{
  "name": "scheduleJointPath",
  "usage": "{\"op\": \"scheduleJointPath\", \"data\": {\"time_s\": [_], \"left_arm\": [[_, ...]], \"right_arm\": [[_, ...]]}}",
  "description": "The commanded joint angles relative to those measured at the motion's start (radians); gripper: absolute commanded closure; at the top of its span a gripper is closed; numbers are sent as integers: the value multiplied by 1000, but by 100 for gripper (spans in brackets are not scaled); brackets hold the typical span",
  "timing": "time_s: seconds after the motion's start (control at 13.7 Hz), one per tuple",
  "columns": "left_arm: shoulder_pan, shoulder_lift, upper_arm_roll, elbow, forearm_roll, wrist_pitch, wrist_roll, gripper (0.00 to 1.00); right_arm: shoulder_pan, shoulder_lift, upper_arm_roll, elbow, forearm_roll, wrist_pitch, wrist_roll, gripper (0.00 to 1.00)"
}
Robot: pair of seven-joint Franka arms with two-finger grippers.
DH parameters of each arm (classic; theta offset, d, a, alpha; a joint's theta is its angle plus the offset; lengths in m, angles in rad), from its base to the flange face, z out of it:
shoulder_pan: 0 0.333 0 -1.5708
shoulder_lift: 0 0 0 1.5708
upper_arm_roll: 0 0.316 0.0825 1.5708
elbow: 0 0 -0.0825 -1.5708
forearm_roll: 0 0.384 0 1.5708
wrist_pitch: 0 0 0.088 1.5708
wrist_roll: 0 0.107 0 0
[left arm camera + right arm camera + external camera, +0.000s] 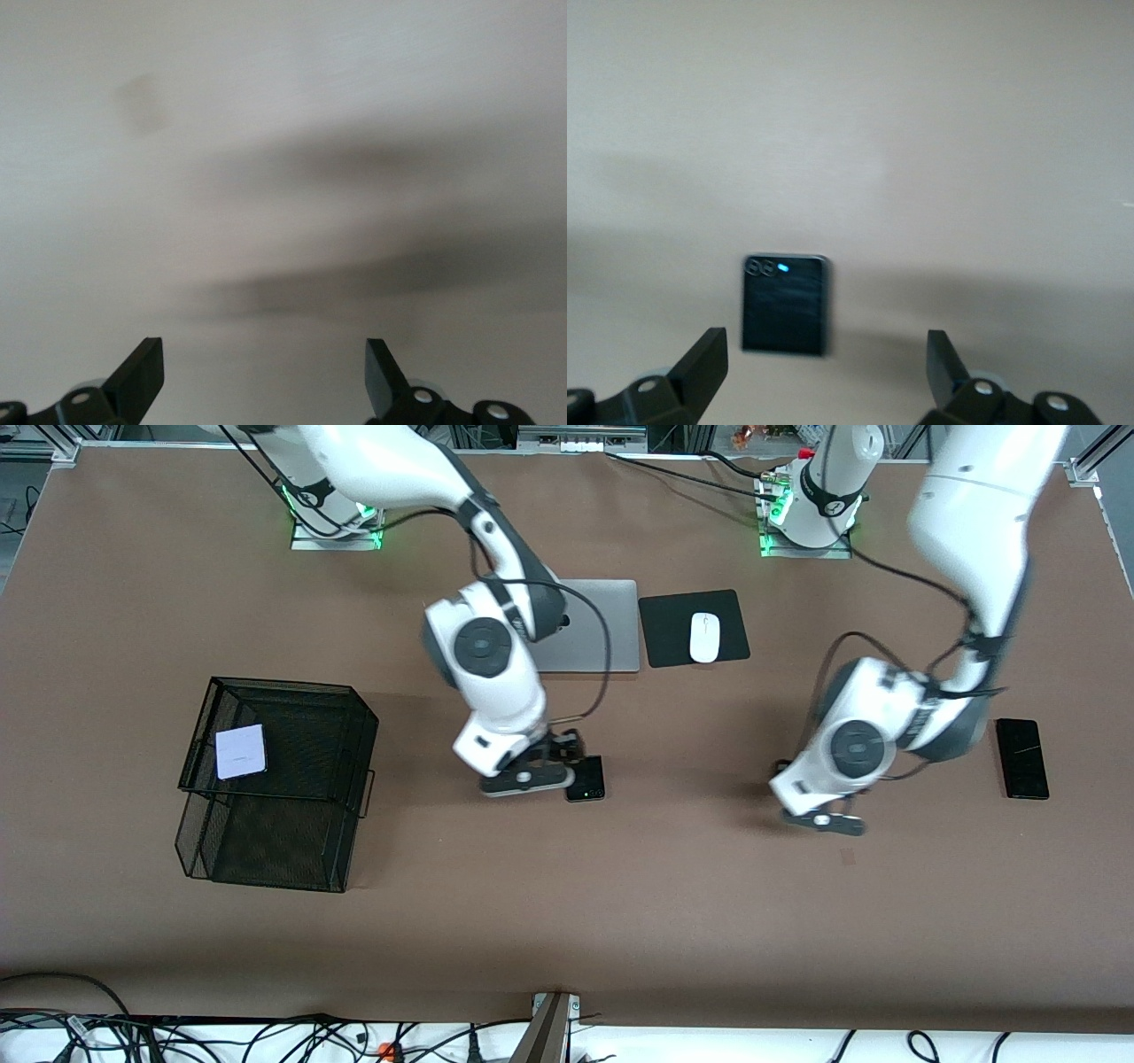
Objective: Place phones with both arms
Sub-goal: 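Grasp the flip phone with the right gripper while the left gripper grasps the black phone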
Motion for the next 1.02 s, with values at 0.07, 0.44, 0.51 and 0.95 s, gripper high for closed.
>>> {"op": "scheduleJointPath", "data": {"time_s": [0.07, 0.44, 0.51, 0.95], "left_arm": [[237, -84, -17, -141, 36, 159, 258, 0], [518, -65, -20, -127, 32, 280, 460, 0], [565, -54, -20, -124, 25, 298, 499, 0], [730, 7, -22, -78, -36, 361, 530, 0]], "right_arm": [[31, 131, -15, 62, -43, 132, 39, 1], [66, 183, -16, 62, -78, 190, 40, 1], [69, 186, -16, 62, -90, 193, 42, 1], [74, 227, -16, 61, -115, 274, 45, 1]]}}
